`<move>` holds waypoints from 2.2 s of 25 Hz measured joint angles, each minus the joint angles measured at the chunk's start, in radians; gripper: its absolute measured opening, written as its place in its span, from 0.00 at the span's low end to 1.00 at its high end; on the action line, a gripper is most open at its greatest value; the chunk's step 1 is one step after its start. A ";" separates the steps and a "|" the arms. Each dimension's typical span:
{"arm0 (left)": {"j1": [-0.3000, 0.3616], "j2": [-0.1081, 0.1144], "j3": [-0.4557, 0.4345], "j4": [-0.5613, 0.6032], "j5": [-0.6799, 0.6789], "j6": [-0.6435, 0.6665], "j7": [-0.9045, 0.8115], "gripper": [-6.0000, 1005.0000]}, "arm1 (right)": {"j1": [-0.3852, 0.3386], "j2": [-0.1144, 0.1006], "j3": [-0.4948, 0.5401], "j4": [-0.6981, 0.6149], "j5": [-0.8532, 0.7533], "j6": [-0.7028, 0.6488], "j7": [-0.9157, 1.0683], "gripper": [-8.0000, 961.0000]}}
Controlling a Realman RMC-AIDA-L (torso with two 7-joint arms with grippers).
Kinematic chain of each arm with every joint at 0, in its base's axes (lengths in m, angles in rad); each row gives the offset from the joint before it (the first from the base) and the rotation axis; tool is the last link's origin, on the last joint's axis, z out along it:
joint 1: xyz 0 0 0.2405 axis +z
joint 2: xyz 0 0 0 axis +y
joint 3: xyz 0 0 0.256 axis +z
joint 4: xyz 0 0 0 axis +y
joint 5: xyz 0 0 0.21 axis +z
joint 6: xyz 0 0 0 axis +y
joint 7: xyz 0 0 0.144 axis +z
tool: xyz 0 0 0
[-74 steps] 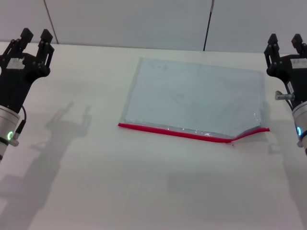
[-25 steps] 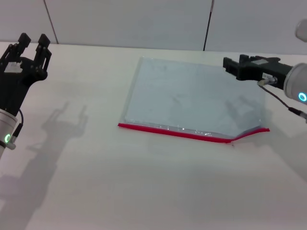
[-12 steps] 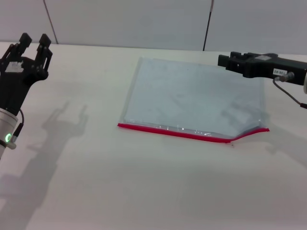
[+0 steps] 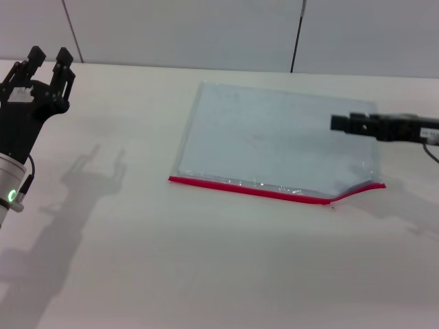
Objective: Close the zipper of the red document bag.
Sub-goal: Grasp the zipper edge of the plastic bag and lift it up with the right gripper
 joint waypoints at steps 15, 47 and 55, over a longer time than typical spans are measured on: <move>0.000 0.007 0.000 0.000 0.000 -0.003 0.000 0.48 | 0.023 -0.014 0.223 -0.007 -0.482 -0.056 0.201 0.70; -0.013 0.006 0.000 0.000 -0.002 -0.017 0.000 0.48 | 0.127 0.008 0.260 0.121 -0.616 0.017 0.246 0.70; -0.016 0.006 0.000 0.000 -0.003 -0.033 0.000 0.48 | 0.143 0.033 0.273 0.124 -0.614 0.074 0.249 0.70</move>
